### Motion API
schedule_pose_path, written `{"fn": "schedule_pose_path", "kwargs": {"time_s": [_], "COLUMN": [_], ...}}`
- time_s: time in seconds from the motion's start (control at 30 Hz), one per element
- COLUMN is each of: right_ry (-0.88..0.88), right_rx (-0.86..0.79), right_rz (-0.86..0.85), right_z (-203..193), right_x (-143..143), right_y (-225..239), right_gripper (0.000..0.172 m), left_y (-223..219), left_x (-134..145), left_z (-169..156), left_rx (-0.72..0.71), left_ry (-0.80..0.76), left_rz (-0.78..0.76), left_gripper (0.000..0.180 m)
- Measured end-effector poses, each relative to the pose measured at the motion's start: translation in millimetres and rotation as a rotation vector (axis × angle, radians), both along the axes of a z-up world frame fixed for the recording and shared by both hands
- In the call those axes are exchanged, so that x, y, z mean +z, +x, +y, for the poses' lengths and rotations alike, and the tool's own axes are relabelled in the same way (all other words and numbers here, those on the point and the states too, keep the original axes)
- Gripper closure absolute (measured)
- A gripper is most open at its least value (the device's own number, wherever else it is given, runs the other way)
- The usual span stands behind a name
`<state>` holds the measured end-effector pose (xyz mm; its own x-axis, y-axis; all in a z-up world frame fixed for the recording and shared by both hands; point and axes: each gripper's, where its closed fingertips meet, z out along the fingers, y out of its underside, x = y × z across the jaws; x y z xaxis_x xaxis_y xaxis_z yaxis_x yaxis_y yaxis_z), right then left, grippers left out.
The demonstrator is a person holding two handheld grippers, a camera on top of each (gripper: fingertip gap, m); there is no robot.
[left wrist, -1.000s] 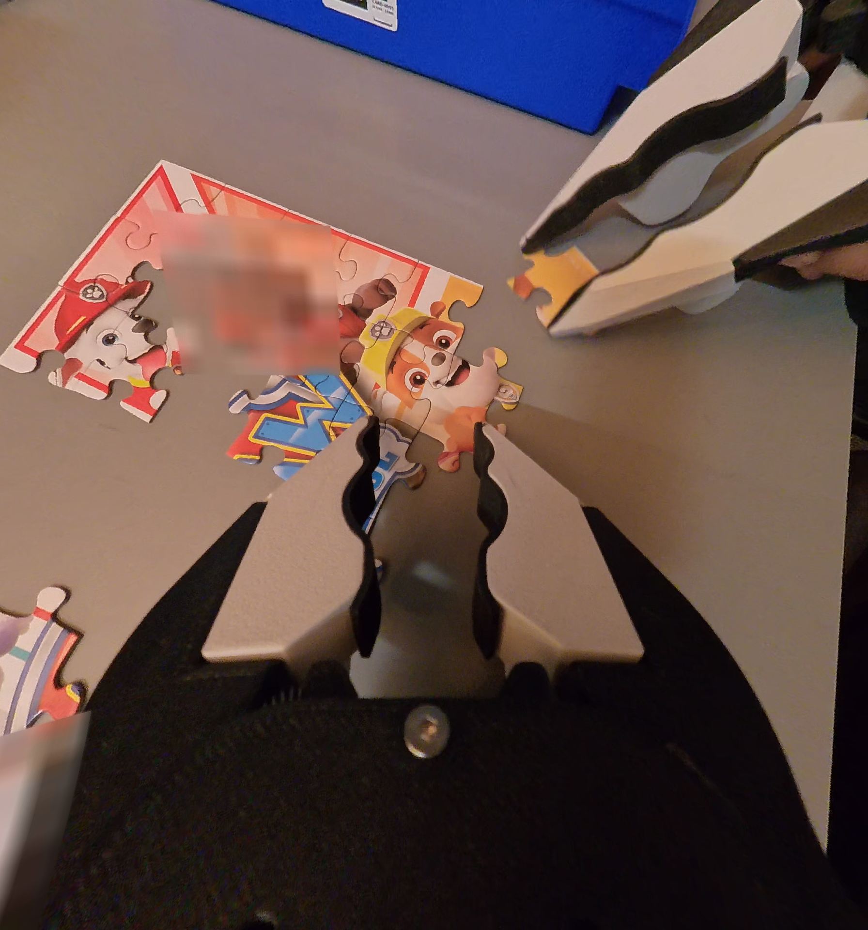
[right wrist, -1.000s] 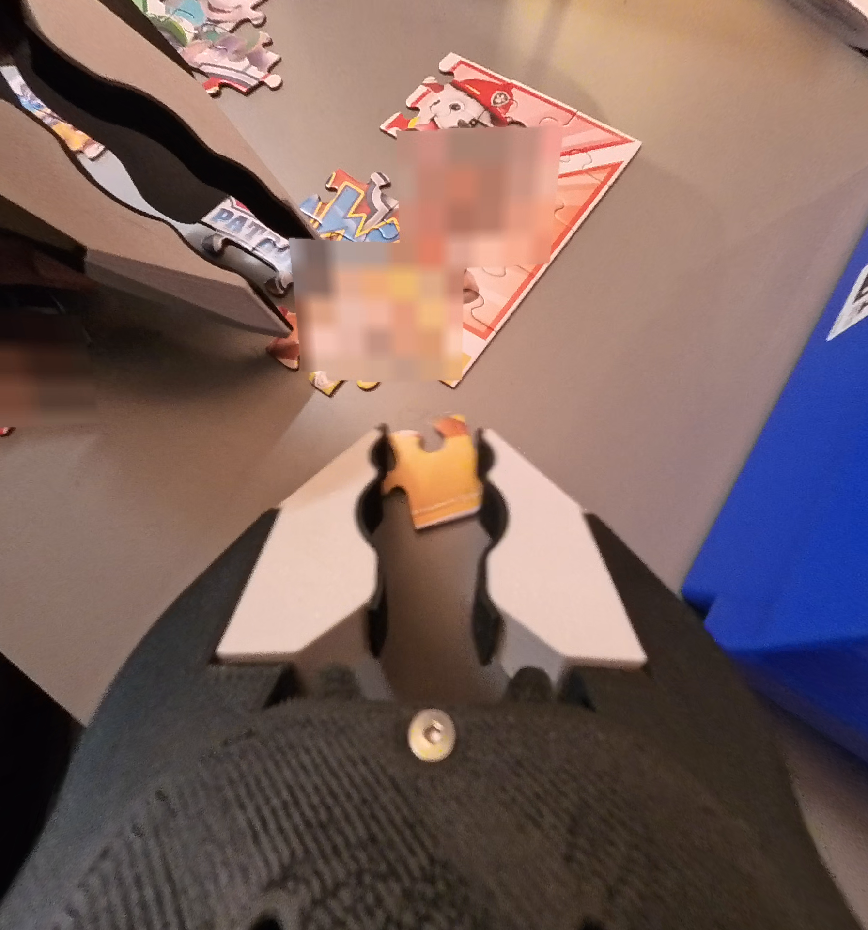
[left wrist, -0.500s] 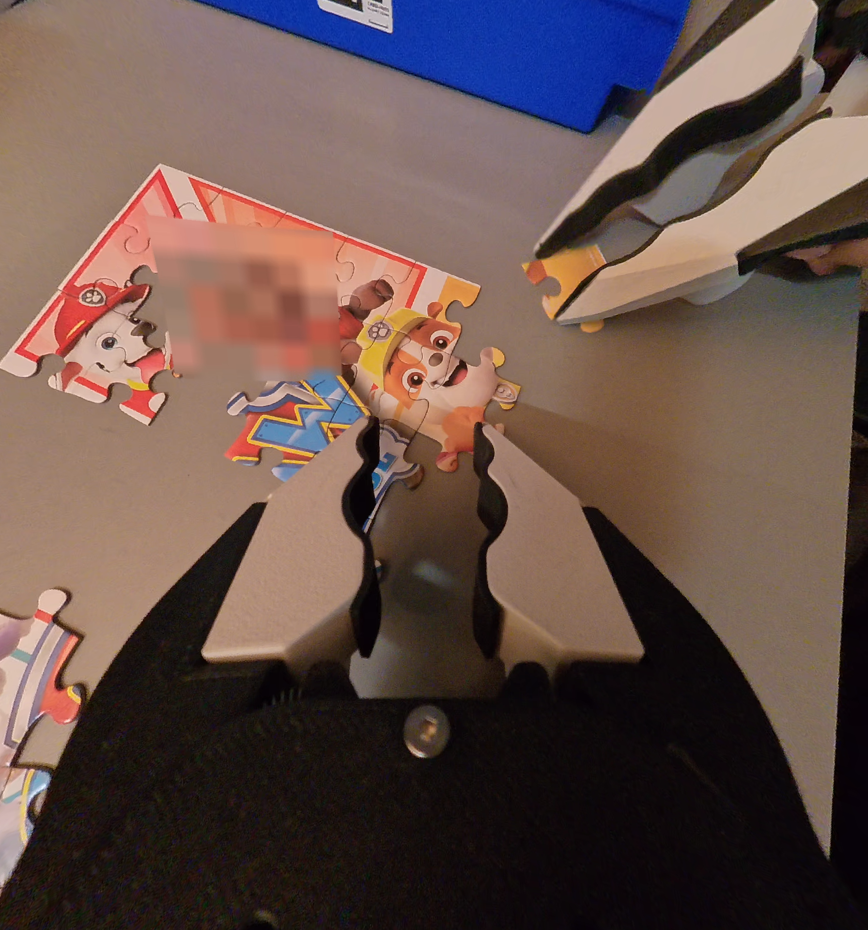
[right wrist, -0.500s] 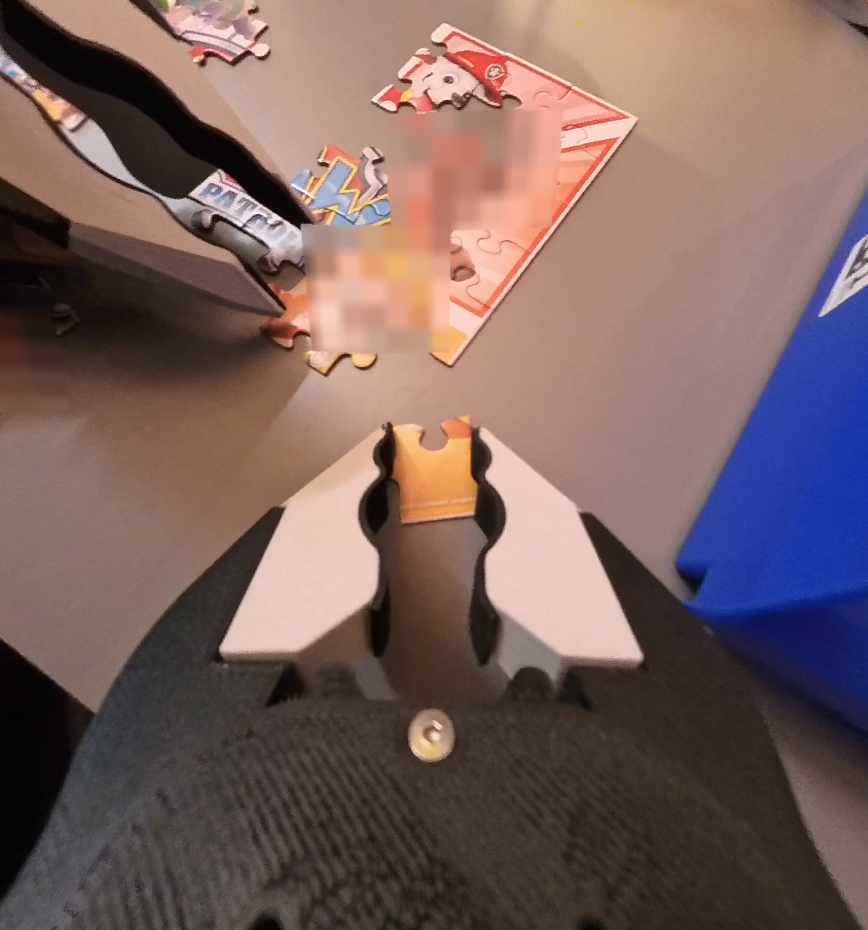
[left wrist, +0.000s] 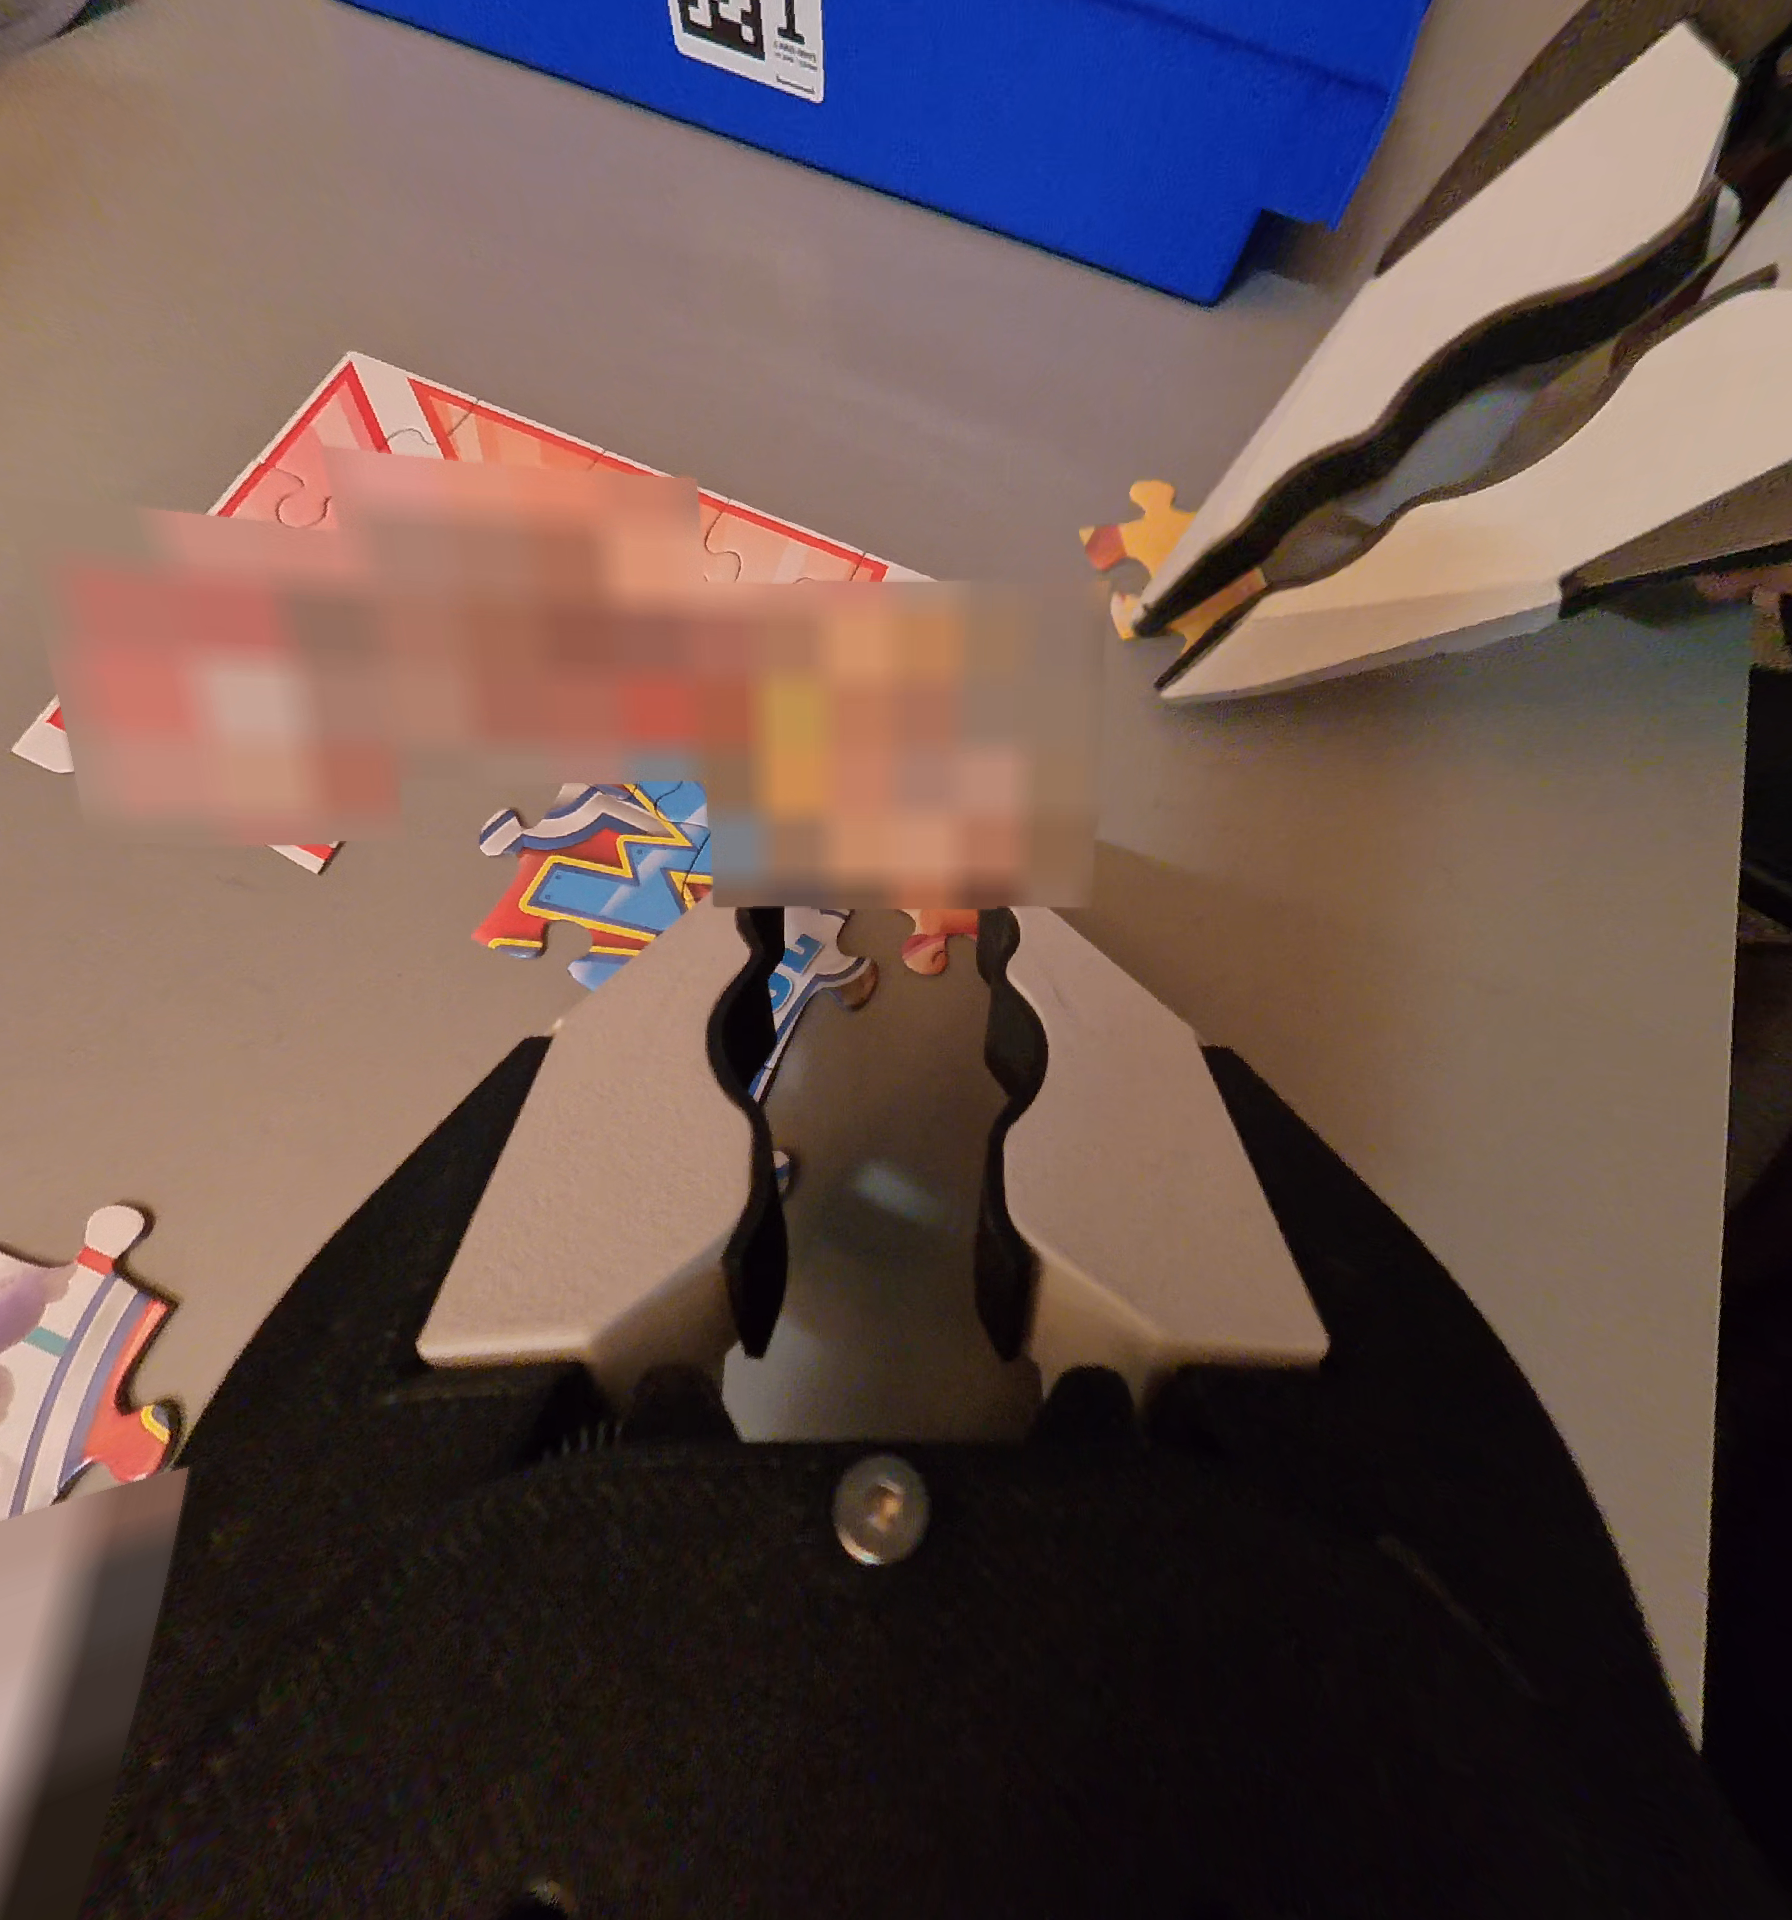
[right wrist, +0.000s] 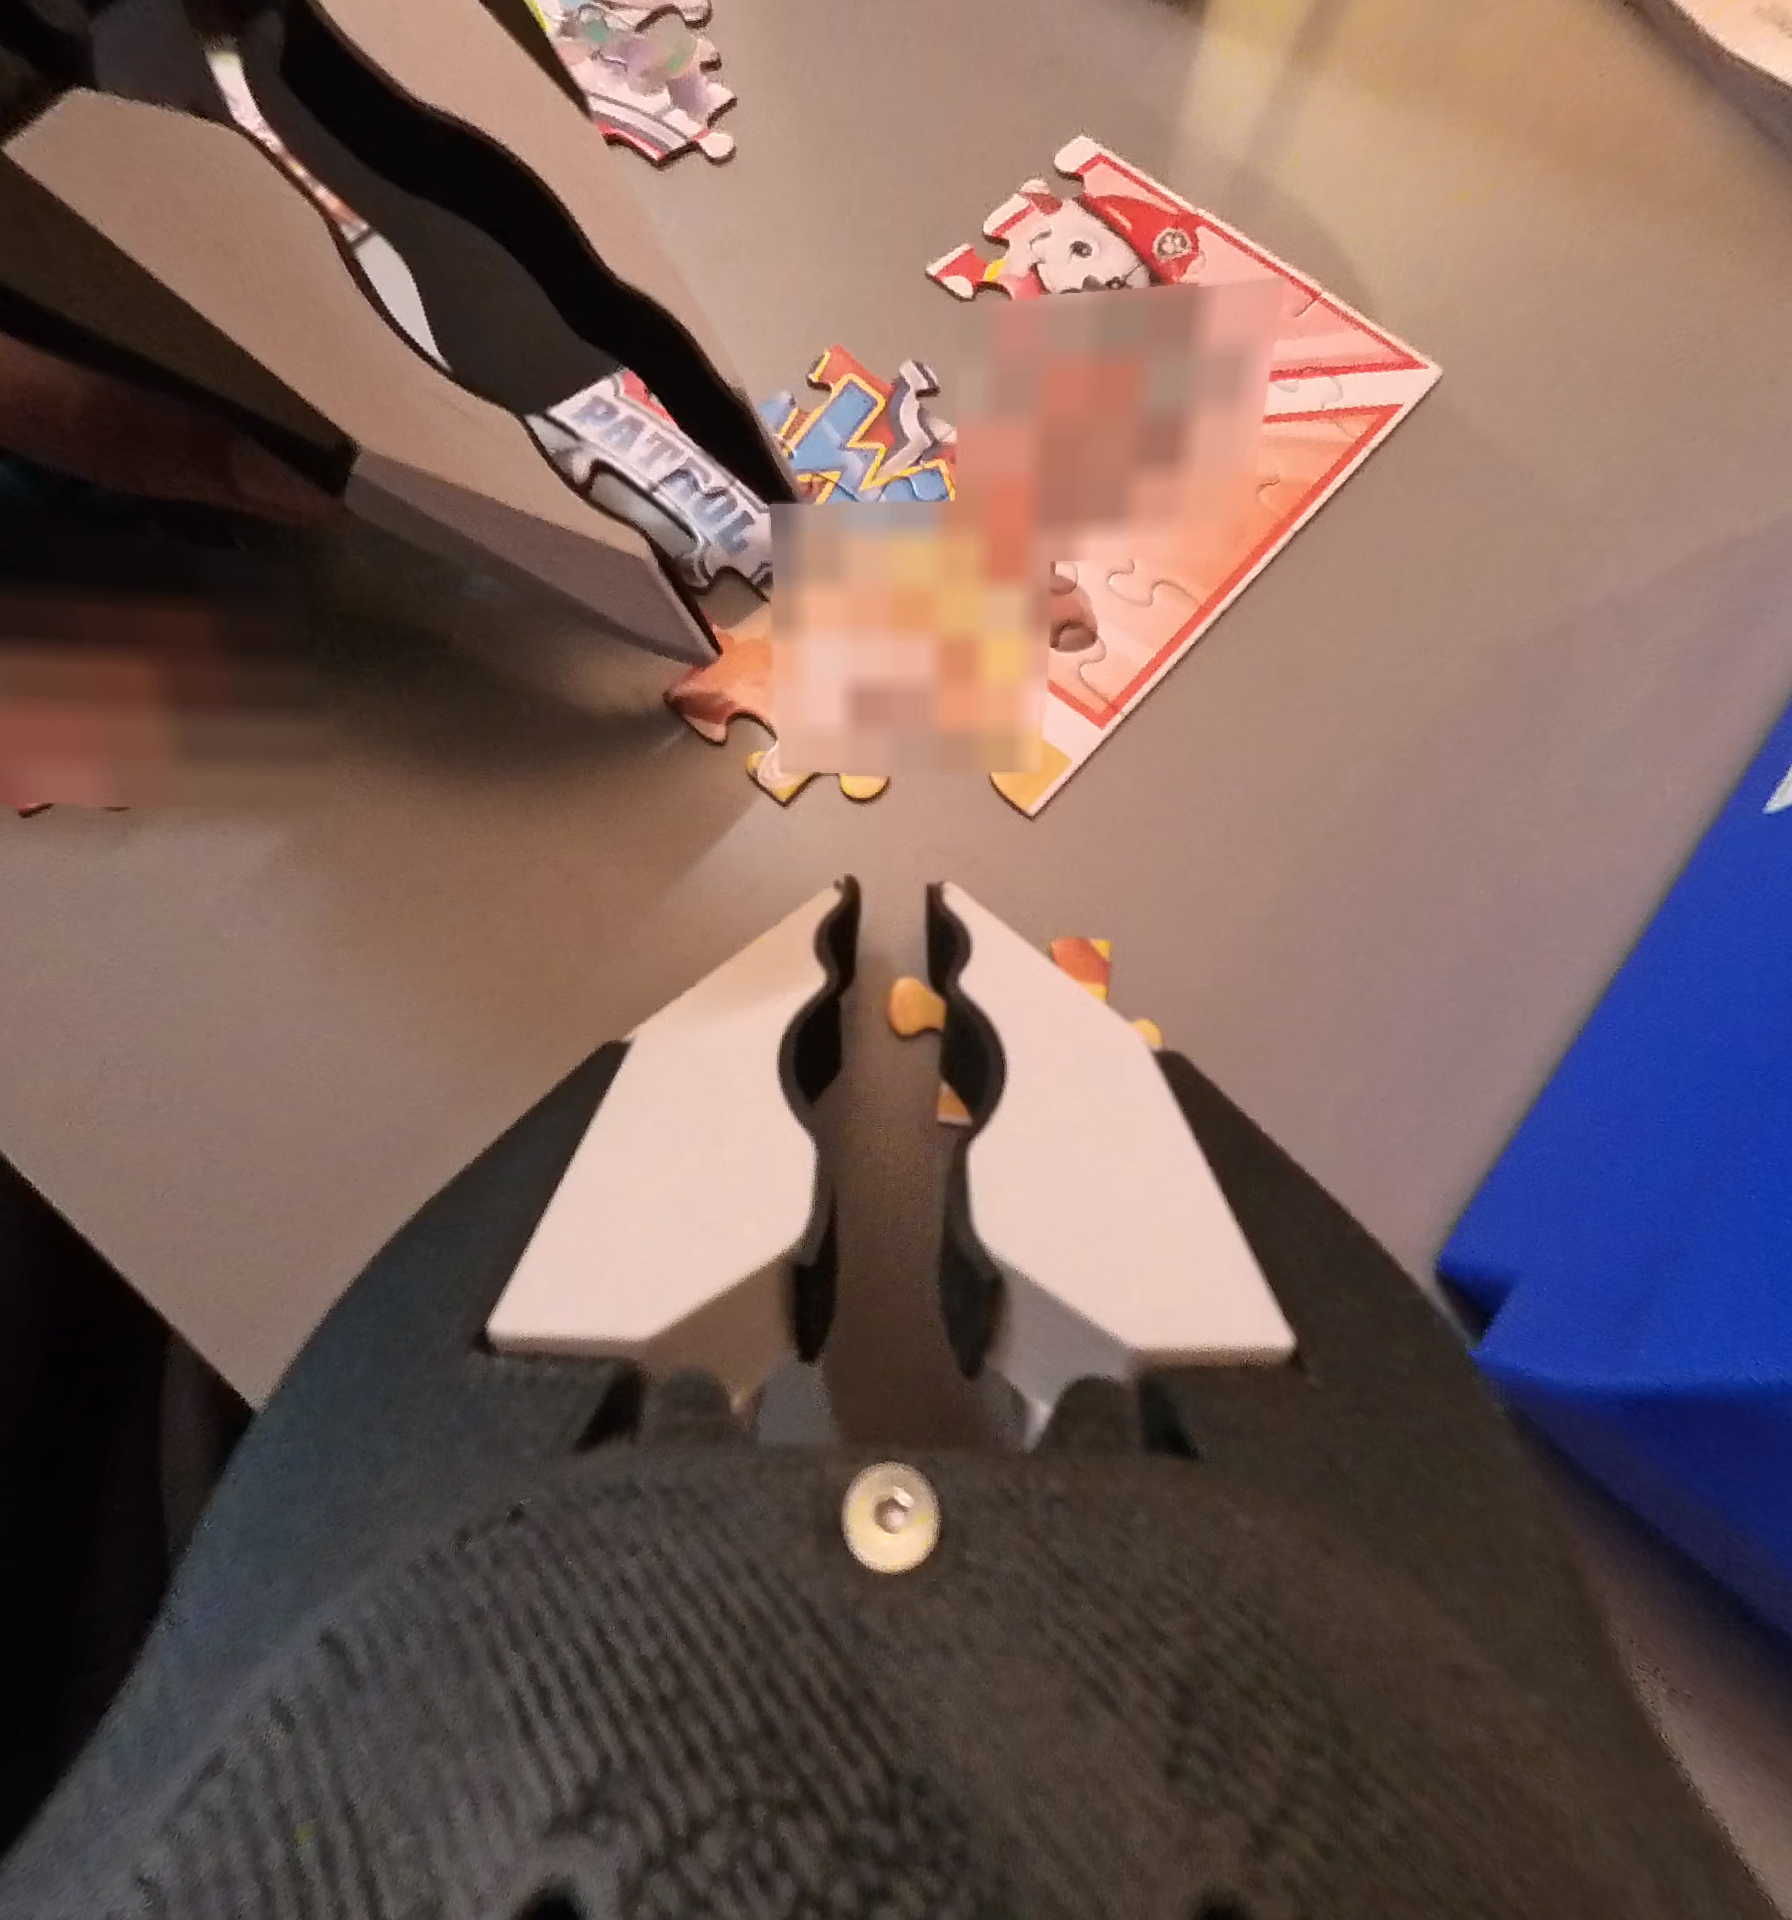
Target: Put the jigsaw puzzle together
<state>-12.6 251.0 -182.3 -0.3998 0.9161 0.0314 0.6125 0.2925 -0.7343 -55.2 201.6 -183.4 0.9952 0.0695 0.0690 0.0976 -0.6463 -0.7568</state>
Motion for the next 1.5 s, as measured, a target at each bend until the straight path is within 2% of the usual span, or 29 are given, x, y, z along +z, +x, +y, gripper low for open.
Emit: {"fn": "schedule_pose_path", "kwargs": {"time_s": [0.17,0.3,0.33,0.5,0.57,0.77,1.03,1.07,1.1,1.13,1.23,1.37,1.5], "right_ry": [0.05,0.051,0.057,-0.024,-0.026,-0.014,-0.035,-0.028,-0.023,-0.021,-0.023,0.069,0.033], "right_rx": [-0.023,-0.127,-0.134,-0.116,-0.089,-0.049,0.057,0.068,0.079,0.079,0.078,0.06,0.095], "right_rz": [-0.009,-0.029,-0.036,-0.03,-0.044,-0.061,-0.071,-0.057,-0.027,0.006,0.036,0.081,0.074], "right_z": [12,34,36,26,21,8,-33,-35,-37,-37,-35,-14,-12], "right_x": [3,-1,-6,-10,-9,-9,-7,-4,1,8,18,22,6], "right_y": [-5,-4,-3,-1,3,18,55,58,59,59,58,69,90], "right_gripper": [0.145,0.115,0.115,0.123,0.142,0.143,0.144,0.148,0.17,0.169,0.162,0.146,0.117], "left_y": [-1,-1,0,1,0,1,6,7,8,10,22,41,58], "left_x": [0,0,0,-2,-2,-1,4,6,8,11,21,30,33], "left_z": [0,0,0,0,0,0,2,3,3,4,6,4,6], "left_rx": [0.004,0.004,0.0,-0.008,-0.006,-0.008,-0.019,-0.021,-0.024,-0.026,-0.041,-0.064,-0.095], "left_ry": [0.0,0.003,0.0,-0.017,-0.011,-0.005,0.031,0.043,0.055,0.068,0.122,0.164,0.171], "left_rz": [-0.005,-0.017,-0.013,0.011,0.008,0.016,0.002,-0.003,-0.008,-0.014,-0.084,-0.138,-0.149], "left_gripper": [0.147,0.146,0.146,0.146,0.146,0.146,0.146,0.146,0.147,0.146,0.146,0.145,0.145]}}
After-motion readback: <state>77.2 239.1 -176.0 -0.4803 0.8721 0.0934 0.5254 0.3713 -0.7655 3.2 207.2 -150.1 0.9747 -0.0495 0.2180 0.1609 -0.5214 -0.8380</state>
